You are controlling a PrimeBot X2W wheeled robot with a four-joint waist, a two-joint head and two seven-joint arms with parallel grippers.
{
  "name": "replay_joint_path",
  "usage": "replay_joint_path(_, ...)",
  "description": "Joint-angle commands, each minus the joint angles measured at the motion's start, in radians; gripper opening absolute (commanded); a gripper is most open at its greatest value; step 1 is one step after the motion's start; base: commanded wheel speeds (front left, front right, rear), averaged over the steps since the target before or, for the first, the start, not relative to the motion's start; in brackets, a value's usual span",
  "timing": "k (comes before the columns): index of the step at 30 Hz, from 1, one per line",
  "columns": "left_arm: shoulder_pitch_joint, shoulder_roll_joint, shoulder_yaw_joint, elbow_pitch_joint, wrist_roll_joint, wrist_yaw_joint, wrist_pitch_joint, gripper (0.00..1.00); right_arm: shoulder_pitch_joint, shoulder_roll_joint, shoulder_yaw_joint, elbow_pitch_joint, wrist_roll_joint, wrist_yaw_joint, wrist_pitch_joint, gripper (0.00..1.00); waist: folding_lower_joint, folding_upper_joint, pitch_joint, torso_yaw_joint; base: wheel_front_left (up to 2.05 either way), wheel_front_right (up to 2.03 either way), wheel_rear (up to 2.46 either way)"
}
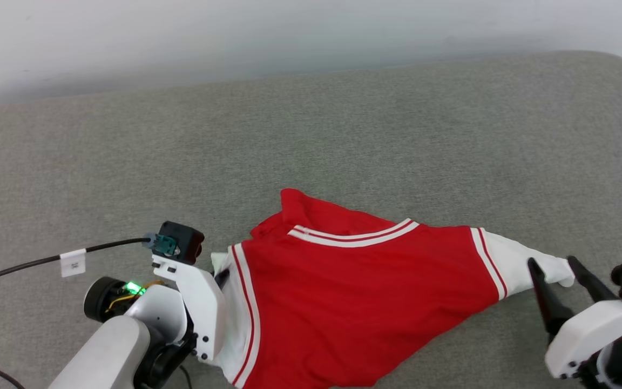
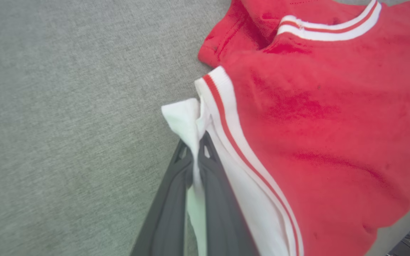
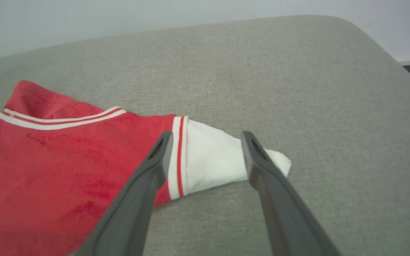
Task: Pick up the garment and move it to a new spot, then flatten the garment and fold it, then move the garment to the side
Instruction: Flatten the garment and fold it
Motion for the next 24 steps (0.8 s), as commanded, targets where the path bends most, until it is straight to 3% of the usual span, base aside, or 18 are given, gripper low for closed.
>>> replay_joint_path(1,0.008,-0.005,0.006,-0.014,0.006,0.007,-0.016,0.0,-0.023,-0.015,-0.015,0.012,0.02,0.0,0.026,1.0,0.0,-0.0001,-0.001,0.012,0.0,0.0,0.0)
replay_joint_path(11,-0.035,-0.014,0.008,-0.142,0.052,0.028,-0.083,0.0,-0.15,-0.146,-0.11,0.166,0.124,0.0,0.392,1.0,0.0,-0.0001,0.076,0.078,0.0,0.0,0.0)
replay_joint_path(16,-0.057,-0.019,-0.001,-0.17,0.064,0.026,-0.096,0.0,-0.189,-0.148,-0.104,0.244,0.137,0.0,0.502,1.0,0.0,-0.0001,0.12,0.105,0.0,0.0,0.0)
replay_joint_path(20,-0.055,-0.02,-0.003,-0.167,0.063,0.024,-0.105,0.0,-0.179,-0.111,-0.088,0.311,0.152,0.0,0.583,1.0,0.0,-0.0001,0.131,0.113,0.0,0.0,0.0)
replay_joint_path(21,-0.054,-0.019,-0.003,-0.165,0.061,0.023,-0.107,0.0,-0.178,-0.105,-0.087,0.322,0.154,0.0,0.597,0.42,0.0,-0.0001,0.132,0.114,0.0,0.0,0.0)
replay_joint_path(22,-0.053,-0.019,-0.003,-0.164,0.059,0.022,-0.107,0.0,-0.176,-0.1,-0.084,0.33,0.156,0.0,0.611,0.12,0.0,-0.0001,0.132,0.114,0.0,0.0,0.0)
replay_joint_path(23,-0.052,-0.019,-0.003,-0.162,0.057,0.022,-0.108,0.0,-0.177,-0.094,-0.087,0.331,0.162,0.0,0.615,0.0,0.0,-0.0001,0.131,0.113,0.0,0.0,0.0)
replay_joint_path(24,-0.05,-0.017,-0.001,-0.159,0.056,0.023,-0.109,0.0,-0.183,-0.093,-0.088,0.328,0.163,0.0,0.618,0.0,0.0,-0.0001,0.128,0.111,0.0,0.0,0.0)
